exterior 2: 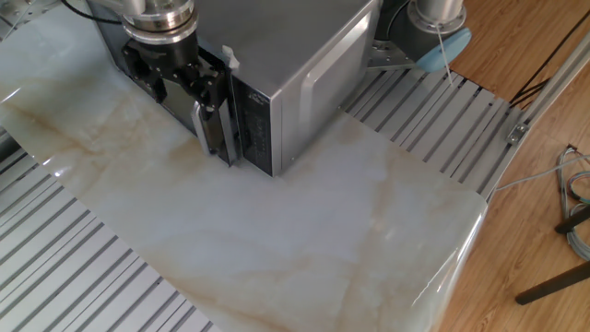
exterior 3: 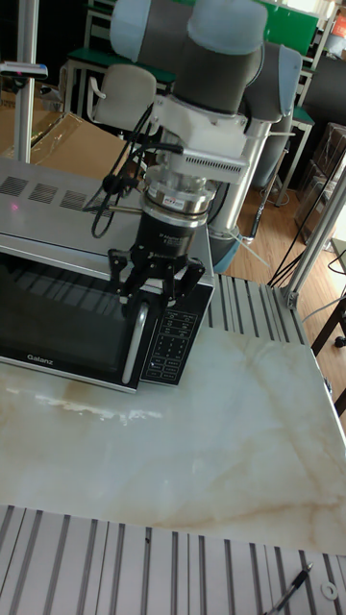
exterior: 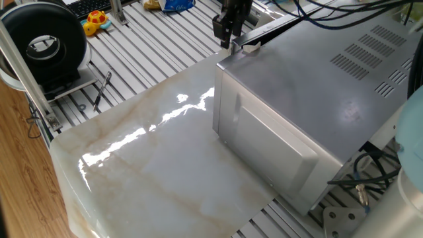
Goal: Open the microwave door
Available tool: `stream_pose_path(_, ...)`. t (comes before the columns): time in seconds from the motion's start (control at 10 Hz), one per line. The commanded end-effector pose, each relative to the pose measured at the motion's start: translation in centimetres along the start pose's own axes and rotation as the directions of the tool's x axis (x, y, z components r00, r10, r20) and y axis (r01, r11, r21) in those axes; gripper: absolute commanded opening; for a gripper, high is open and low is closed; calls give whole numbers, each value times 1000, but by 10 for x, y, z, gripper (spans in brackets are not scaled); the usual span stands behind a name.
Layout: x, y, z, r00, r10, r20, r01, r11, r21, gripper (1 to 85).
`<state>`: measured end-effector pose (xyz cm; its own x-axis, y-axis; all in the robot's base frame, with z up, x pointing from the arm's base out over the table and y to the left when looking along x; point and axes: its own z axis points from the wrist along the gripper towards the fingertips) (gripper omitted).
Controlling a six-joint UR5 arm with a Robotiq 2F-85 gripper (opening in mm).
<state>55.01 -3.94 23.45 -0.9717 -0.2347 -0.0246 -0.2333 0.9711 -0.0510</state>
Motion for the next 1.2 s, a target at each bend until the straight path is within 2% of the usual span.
stream_pose_path(0.0,1,12,-22,998,64,-1,-64,998,9,10)
stream_pose_path(0.1,2,12,-24,998,58,2,-58,998,11,10)
stream_pose_path(0.3,10,5,-30,999,36,-2,-36,998,45,10)
stream_pose_path(0.6,24,3,-29,999,50,15,-50,999,6,10)
stream_pose_path(0.8,37,-2,-28,999,49,17,-49,999,2,10)
stream_pose_path(1.1,47,-8,-33,999,48,4,-48,998,30,10)
